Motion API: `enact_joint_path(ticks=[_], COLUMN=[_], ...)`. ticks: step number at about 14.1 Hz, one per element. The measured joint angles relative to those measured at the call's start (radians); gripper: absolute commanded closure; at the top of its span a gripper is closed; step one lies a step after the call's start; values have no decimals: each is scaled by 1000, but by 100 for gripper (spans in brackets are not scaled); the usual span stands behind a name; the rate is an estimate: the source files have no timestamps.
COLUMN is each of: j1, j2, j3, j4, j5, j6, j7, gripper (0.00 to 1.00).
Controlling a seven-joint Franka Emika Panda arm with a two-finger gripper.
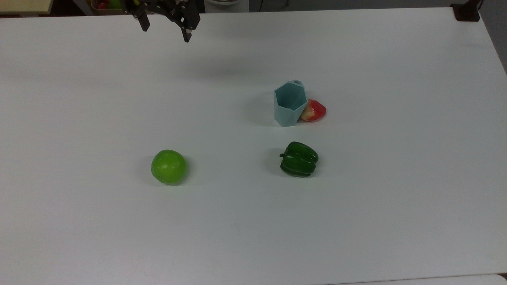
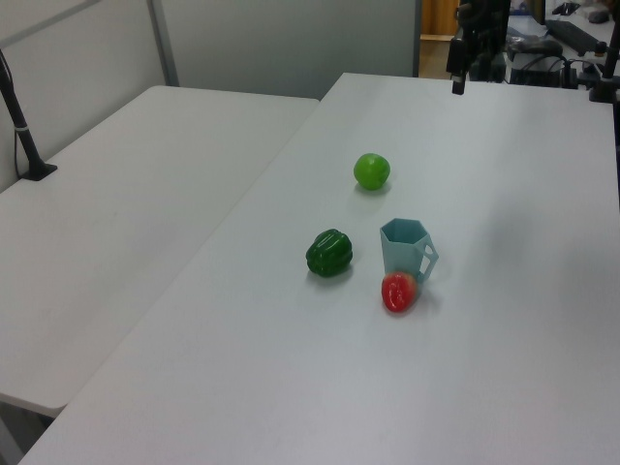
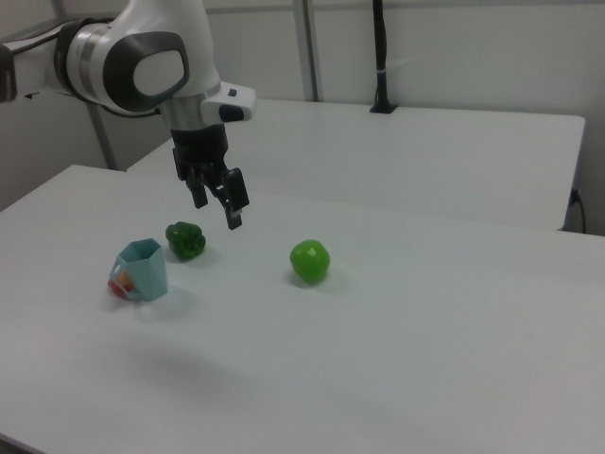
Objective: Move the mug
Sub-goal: 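Move the gripper over the light-blue hexagonal mug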
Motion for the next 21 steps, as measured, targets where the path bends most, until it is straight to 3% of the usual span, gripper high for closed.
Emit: enact_joint_path(ticks=[9,21], j1=[7,247], j2=[29,170], j3=[15,24], j4=[0,-1], j5=[0,5], j6=[0,85], j7=[-4,15], gripper=[0,0])
